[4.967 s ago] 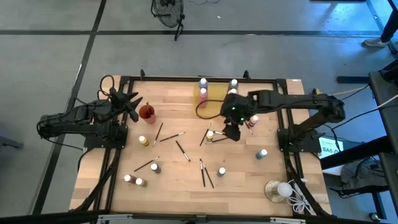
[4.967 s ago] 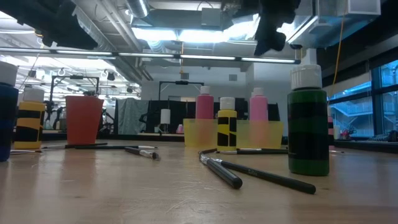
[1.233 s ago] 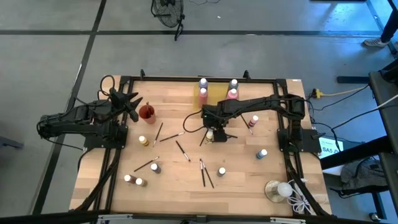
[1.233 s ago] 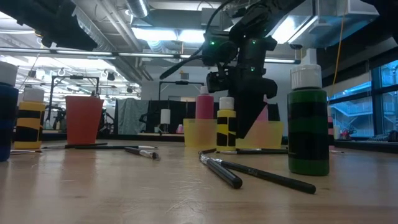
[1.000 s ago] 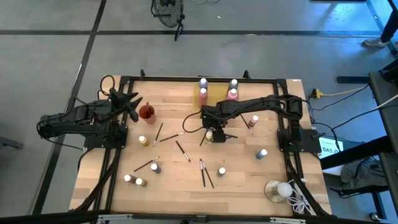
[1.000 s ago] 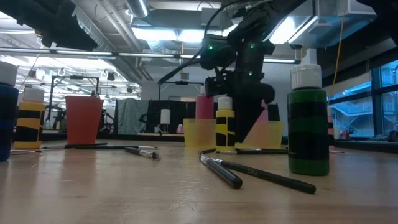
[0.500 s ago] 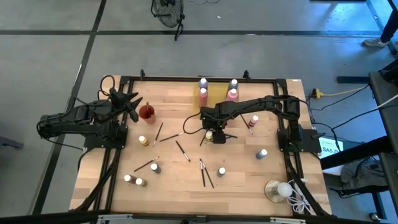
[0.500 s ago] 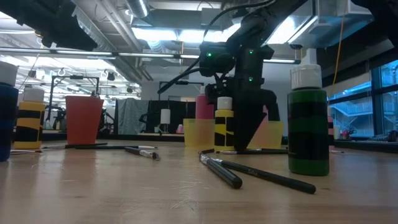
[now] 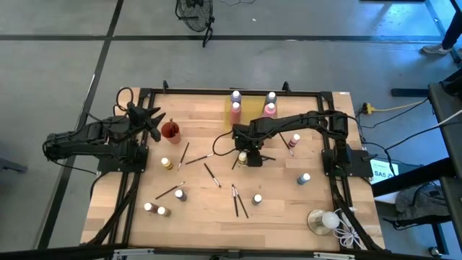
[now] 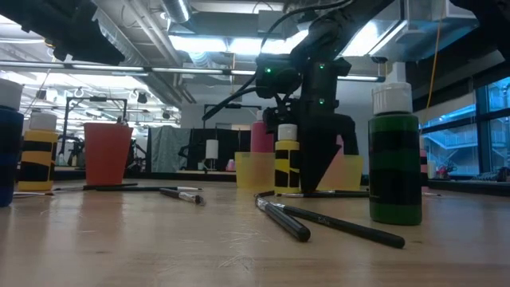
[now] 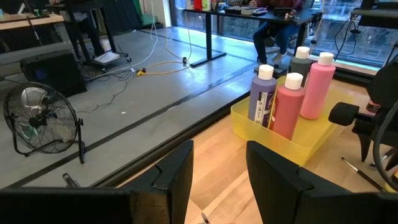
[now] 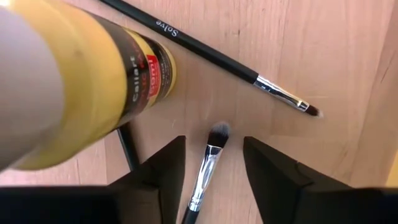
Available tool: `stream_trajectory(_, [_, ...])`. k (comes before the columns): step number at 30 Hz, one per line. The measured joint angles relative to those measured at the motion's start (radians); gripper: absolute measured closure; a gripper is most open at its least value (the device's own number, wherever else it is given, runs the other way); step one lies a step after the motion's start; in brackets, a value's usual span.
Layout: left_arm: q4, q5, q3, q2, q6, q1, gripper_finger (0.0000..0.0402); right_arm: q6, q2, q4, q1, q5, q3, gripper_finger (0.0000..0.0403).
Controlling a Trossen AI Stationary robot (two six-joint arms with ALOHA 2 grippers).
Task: Pick & Place Paint Supplies
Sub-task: Put the silver paint brush into the orange cup
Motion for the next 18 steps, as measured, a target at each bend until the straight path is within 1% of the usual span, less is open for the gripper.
stream_trajectory(18, [0.000,0.000,0.000,0.000,0.000,0.000,0.0258,-0.004,0.000,0.000,0.000,0.000,0.000,0.0323])
